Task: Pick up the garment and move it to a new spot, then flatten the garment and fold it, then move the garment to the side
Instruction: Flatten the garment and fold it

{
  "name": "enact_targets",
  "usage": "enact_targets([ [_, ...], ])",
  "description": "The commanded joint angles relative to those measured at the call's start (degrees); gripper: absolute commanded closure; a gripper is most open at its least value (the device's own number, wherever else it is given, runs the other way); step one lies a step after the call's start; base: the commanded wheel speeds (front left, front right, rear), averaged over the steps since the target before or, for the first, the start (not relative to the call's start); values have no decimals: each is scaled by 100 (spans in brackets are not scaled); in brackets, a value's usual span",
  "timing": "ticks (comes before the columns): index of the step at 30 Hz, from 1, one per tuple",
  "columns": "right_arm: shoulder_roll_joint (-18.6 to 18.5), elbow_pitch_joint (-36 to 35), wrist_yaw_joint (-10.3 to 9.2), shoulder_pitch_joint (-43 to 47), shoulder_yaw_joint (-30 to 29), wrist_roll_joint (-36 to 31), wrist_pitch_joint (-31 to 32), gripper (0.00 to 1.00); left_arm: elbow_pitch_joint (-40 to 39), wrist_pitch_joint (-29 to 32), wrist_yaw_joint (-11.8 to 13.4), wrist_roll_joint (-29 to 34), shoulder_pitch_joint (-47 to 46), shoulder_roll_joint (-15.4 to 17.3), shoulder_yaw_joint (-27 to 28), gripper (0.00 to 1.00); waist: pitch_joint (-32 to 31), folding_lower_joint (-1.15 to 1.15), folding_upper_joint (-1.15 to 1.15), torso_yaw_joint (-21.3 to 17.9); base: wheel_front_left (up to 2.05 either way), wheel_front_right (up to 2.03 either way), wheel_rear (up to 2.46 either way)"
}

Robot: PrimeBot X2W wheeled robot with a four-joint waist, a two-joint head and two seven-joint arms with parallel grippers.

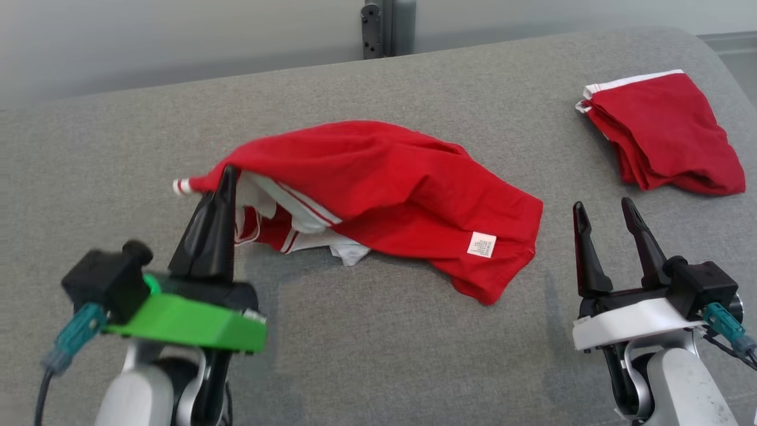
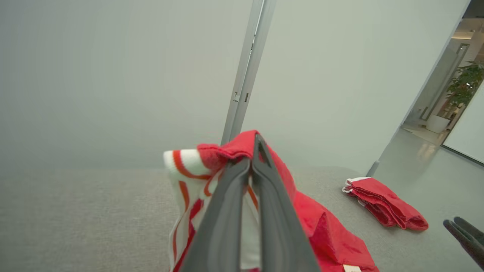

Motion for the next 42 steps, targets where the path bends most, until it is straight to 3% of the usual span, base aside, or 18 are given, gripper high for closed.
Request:
enact_targets([
  [1, -19, -6, -1, 78, -47, 0, -18, 0, -384, 167, 156, 22, 394, 128, 64, 100, -98, 0, 0, 169, 0, 0, 0],
  [5, -19, -9, -1, 110, -158, -54, -18, 0, -1175, 647, 495, -151, 1443, 200, 192, 100, -117, 0, 0, 321, 0, 0, 0],
  [9, -19, 9, -1, 88, -201, -104, -18, 0, -1166, 799, 655, -407, 2050, 168, 341, 100, -129, 0, 0, 437, 0, 0, 0],
  [18, -21, 68, -1, -13, -275, -225, -18, 0, 342, 679, 684, -677, 1881, 268, 749, 100, -116, 0, 0, 452, 0, 0, 0],
  [29, -17, 71, -1, -25, -1035, -534, -18, 0, 1921, 19, 589, -547, 978, 272, 847, 100, -17, 0, 0, 188, 0, 0, 0],
  [30, -18, 77, -1, -27, -1087, -554, -18, 0, 2003, -60, 587, -511, 913, 281, 855, 84, -10, 0, 0, 169, 0, 0, 0],
  [31, -16, 98, -1, -24, -1121, -561, -18, 0, 2082, -135, 591, -491, 857, 287, 865, 53, -3, 0, 0, 151, 0, 0, 0],
  [32, -15, 126, -1, -19, -1127, -558, -18, 0, 2161, -219, 581, -474, 811, 290, 875, 0, 2, 0, 0, 138, 0, 0, 0],
  [42, -14, 1010, -1, -124, -406, -429, 153, 0, 2042, -1017, 603, -186, 701, 149, 718, 0, 69, 0, 0, 279, 0, 0, 0],
])
